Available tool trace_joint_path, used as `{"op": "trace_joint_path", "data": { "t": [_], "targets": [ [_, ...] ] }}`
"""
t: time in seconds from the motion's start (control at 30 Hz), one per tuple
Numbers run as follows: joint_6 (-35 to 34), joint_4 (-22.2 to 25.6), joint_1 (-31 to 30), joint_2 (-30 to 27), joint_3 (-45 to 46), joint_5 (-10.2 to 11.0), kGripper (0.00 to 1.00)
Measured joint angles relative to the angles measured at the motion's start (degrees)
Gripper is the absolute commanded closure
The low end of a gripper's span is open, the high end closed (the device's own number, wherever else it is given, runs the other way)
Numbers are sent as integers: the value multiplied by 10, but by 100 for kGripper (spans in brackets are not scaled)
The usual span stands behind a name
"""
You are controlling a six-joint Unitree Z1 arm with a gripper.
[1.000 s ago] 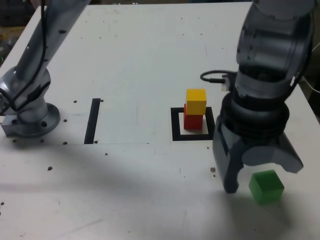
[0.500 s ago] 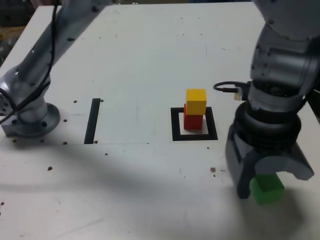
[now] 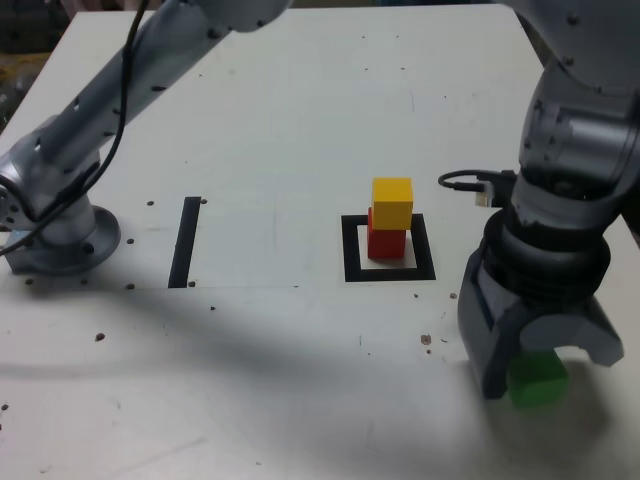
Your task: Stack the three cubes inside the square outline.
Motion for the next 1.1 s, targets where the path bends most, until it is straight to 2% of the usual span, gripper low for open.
{"op": "trace_joint_path", "data": {
  "t": [0.37,0.7,0.87,1.1],
  "targets": [
    [1,-27,1,2,6,1,27],
    [-14,-31,1,2,12,29,52],
    [-18,-41,1,2,14,30,59],
    [-20,-42,1,1,15,29,76]
  ]
}}
